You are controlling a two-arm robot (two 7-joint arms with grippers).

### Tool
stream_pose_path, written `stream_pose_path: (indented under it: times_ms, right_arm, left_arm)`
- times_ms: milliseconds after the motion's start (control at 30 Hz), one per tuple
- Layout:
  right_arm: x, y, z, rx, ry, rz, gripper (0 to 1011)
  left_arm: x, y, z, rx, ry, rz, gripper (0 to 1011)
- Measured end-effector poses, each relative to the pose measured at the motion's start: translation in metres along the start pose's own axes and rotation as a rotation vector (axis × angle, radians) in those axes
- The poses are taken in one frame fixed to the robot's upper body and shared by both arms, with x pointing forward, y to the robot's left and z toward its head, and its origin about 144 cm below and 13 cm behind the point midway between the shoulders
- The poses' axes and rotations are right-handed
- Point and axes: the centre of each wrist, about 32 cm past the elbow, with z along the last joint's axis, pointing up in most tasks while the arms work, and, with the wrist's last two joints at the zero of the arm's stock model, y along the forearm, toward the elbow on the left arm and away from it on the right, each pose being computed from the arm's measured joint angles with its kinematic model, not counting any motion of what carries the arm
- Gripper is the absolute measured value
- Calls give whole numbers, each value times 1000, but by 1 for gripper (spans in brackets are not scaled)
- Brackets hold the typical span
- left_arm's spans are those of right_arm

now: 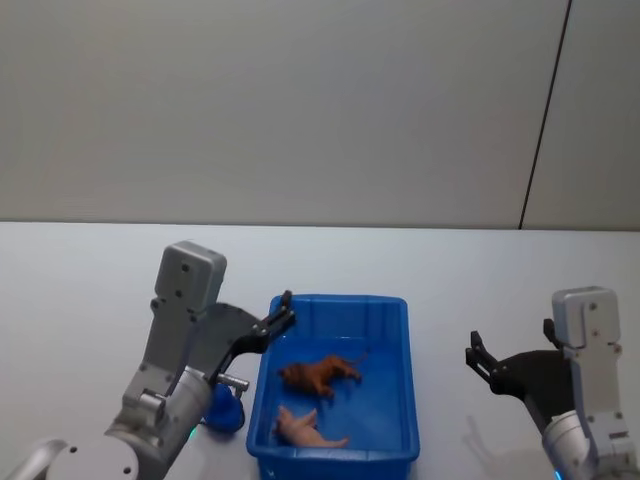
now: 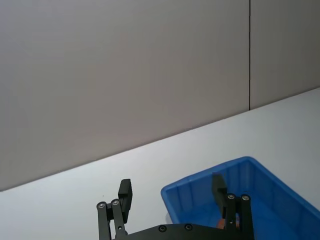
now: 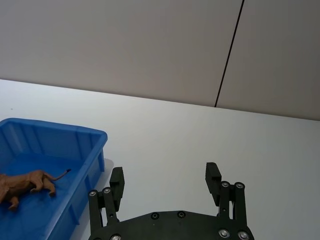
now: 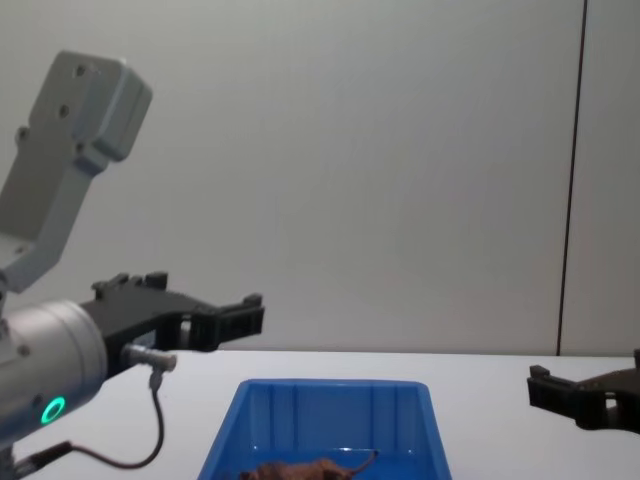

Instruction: Pick up the two dolls from the table and place them into the box.

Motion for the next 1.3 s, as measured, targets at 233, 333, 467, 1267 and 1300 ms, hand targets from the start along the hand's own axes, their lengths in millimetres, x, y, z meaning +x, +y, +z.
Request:
stream_pose_path:
  times_ms: [233, 333, 467, 1267, 1300]
  right_arm:
    - [0, 0, 0, 0, -1, -1, 1001]
    - [0, 0, 0, 0, -1, -1, 1001]
    - [0, 0, 0, 0, -1, -2, 1001]
    - [0, 0, 0, -1, -1, -2, 1001]
    - [0, 0, 0, -1, -1, -2, 1001]
  left_arm:
    - [3, 5, -4, 74, 8, 30, 1001]
    - [5, 7, -6, 105, 13, 39, 1001]
    - [7, 8, -9, 141, 20, 49, 1001]
    - [29, 6, -31, 296, 56, 83, 1001]
    - [30, 5, -31, 299, 57, 82, 1001]
